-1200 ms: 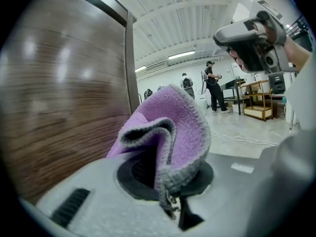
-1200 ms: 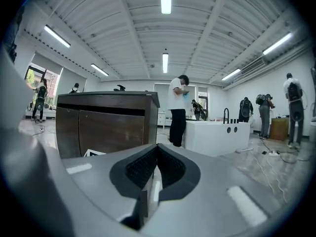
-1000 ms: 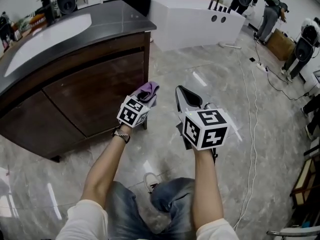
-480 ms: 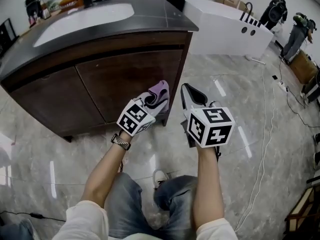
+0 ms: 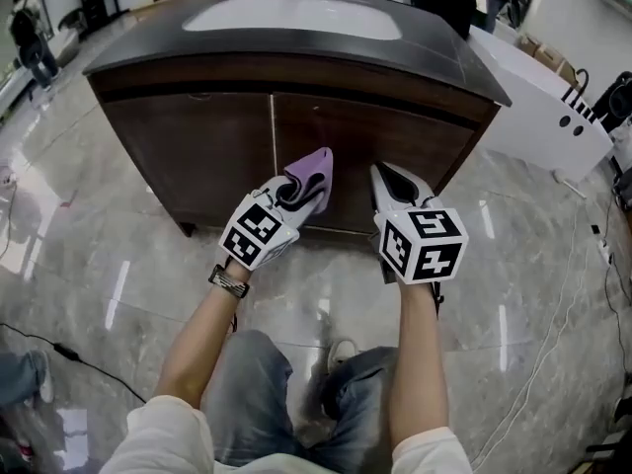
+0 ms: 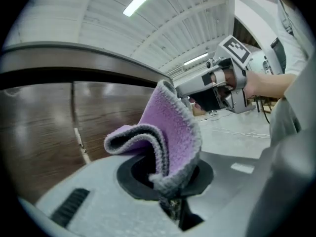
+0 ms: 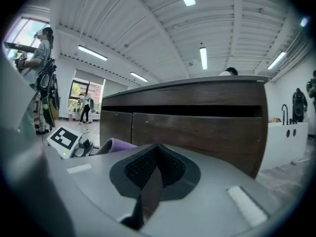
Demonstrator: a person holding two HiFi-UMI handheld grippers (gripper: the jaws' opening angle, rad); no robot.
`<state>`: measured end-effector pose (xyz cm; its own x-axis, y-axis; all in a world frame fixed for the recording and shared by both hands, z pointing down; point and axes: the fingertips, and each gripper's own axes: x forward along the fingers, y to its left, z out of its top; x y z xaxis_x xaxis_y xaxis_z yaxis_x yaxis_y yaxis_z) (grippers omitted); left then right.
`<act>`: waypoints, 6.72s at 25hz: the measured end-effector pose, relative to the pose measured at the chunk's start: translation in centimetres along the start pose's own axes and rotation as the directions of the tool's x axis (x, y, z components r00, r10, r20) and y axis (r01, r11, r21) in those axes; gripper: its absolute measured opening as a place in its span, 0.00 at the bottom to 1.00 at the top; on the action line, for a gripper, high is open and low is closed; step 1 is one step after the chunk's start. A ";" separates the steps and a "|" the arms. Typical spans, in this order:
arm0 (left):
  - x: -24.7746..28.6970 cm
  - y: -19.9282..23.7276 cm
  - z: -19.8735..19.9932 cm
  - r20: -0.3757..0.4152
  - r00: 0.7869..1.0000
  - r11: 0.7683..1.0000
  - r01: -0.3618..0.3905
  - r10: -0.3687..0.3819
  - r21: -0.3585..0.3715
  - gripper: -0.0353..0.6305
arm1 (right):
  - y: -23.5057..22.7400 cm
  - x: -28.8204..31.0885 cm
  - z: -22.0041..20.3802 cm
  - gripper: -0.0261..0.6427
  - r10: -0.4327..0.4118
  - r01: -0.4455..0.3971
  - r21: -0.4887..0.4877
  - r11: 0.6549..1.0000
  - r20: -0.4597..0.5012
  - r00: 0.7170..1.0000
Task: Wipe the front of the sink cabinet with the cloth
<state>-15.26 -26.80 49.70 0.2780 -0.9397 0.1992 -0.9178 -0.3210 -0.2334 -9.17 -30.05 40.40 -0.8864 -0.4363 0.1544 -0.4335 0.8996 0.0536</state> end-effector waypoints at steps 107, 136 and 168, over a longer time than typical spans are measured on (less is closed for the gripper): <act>-0.9 7.9 -30.2 -0.282 0.951 0.929 -0.212 0.125 -0.303 0.13 | -1.4 5.4 -5.8 0.05 -0.060 0.058 -0.037 0.998 -0.065 0.996; 14.0 -4.2 -23.2 -0.218 0.970 0.973 0.058 -0.107 -0.222 0.13 | -11.6 -7.8 -7.1 0.05 -0.304 0.300 -0.051 0.953 -0.092 0.948; 29.7 -19.2 -17.5 -0.197 0.919 0.938 0.320 -0.342 -0.136 0.13 | -17.0 -18.0 -12.2 0.05 -0.441 0.441 -0.043 0.896 -0.179 0.879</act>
<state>5.64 -46.47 76.77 0.5134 -0.7306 0.4501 -0.8105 -0.5852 -0.0254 16.10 -37.29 48.72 -0.5590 -0.7771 0.2892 -0.7726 0.6147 0.1587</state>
